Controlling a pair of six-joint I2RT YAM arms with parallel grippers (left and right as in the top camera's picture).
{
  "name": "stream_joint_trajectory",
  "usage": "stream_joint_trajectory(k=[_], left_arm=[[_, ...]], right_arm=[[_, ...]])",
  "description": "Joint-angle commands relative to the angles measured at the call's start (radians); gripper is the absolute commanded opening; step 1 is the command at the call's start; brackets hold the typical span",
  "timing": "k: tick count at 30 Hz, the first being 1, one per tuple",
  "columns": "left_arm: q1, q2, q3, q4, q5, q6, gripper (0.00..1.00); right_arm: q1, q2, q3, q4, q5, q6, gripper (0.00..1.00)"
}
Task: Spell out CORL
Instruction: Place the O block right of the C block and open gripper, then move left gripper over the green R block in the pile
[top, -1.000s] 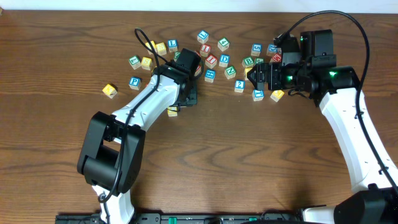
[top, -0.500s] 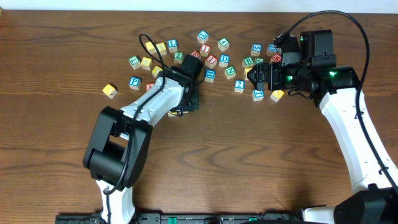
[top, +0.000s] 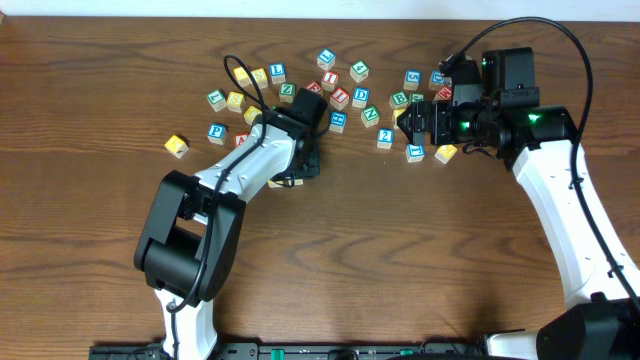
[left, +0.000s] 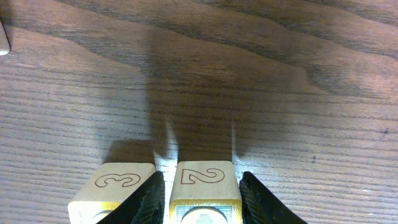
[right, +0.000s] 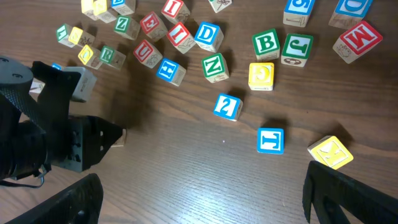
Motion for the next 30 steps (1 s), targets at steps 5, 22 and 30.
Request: stream_joint_trajectory(k=[5,22,30], left_arm=[[0.005,-0.004,0.015,-0.009,-0.016,0.002,0.39],[0.112,-0.152,0.264,-0.178,-0.016,0.137,0.44],[0.211,-0.151,0.408,-0.222,-0.016,0.204,0.44]], right_arm=[[0.004,0.009,0.019,0.006,0.002,-0.005,0.99],[0.004,0.009,0.019,0.014,0.001,-0.005,0.99],[0.004,0.009,0.019,0.023,0.001,-0.005,0.99]])
